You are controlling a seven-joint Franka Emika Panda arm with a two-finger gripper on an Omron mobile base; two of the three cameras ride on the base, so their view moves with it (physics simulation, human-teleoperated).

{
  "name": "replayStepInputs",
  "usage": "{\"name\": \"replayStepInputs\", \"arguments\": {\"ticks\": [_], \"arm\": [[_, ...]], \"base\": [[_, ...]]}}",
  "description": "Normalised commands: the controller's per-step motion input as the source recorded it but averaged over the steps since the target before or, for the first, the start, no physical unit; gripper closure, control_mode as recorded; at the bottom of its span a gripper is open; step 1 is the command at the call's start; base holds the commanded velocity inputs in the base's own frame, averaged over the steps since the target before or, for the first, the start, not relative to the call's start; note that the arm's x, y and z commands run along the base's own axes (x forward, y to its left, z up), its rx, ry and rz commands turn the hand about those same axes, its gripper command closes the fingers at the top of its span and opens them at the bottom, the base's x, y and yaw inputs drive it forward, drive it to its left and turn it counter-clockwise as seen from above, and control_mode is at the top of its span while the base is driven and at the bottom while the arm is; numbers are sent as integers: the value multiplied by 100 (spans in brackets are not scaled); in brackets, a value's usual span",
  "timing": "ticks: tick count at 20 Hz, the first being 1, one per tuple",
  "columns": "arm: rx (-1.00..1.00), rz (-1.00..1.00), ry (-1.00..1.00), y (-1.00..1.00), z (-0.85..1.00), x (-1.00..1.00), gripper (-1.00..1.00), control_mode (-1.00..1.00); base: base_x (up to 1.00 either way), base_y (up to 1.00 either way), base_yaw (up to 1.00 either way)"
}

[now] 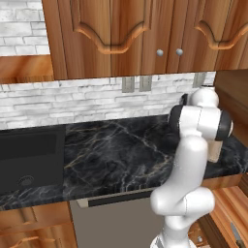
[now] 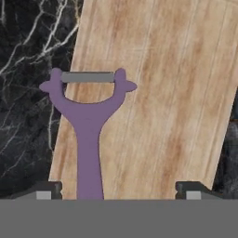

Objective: Open the drawer on the right and place the cutting tools on the cutting board.

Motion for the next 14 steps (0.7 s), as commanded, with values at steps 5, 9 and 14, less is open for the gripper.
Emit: {"name": "replayStepInputs", "arguments": {"ticks": [5,9,14], "arm": [[0,10,-14,0,0,-100,-100,-100],[0,12,-20,0,1,-100,-100,-100],[0,11,-11,-3,0,-100,-100,-100]], "base": [[0,0,0],[0,0,0],[0,0,0]]}}
